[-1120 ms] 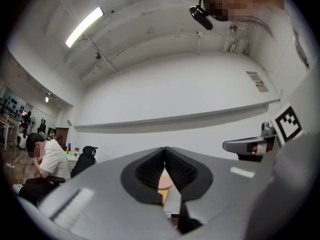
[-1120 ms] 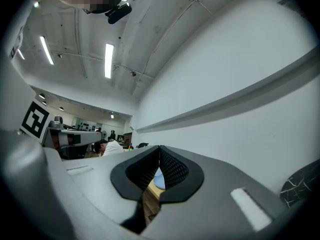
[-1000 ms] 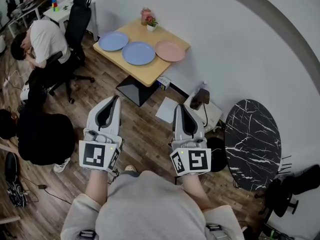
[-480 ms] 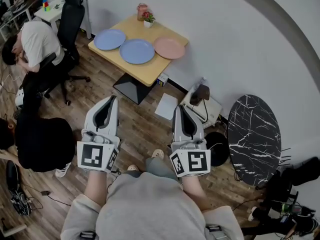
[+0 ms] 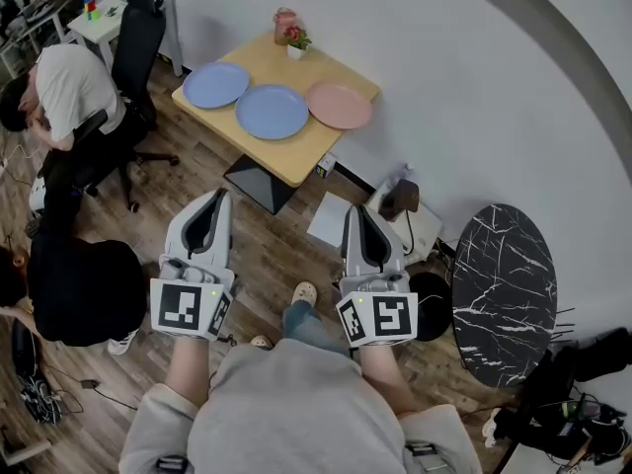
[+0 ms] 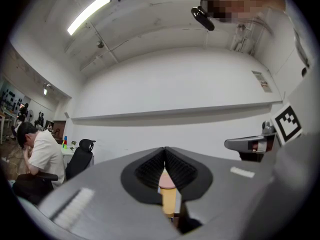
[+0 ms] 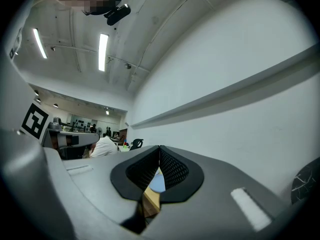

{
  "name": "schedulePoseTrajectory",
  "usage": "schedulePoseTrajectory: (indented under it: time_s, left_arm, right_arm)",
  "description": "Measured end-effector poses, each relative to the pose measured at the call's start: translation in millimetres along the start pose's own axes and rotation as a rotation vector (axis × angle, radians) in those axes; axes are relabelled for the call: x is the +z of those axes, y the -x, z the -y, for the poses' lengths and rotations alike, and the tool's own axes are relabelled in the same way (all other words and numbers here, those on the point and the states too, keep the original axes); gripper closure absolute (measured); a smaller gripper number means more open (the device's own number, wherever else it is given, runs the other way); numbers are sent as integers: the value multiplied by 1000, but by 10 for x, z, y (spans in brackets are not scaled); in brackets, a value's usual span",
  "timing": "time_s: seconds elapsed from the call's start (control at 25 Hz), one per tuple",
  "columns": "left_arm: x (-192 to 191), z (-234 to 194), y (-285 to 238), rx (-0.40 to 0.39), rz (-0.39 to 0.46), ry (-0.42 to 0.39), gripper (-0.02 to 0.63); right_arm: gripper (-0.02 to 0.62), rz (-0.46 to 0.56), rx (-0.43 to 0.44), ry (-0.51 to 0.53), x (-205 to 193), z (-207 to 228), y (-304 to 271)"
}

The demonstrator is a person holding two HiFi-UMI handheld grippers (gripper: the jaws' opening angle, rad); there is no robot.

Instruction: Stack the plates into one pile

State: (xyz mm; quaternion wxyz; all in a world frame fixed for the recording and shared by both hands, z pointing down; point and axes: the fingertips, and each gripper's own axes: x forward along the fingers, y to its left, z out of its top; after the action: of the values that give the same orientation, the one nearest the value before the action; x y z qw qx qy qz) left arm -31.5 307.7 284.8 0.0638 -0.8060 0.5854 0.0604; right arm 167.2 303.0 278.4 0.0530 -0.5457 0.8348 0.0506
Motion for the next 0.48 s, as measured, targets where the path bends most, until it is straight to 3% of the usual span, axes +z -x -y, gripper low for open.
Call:
schedulePoseTrajectory:
  time_s: [0.48]
  left_arm:
    - [13, 75, -1159, 19, 29, -14, 547]
  right_arm:
    - [591, 33, 36, -5, 44, 802, -887]
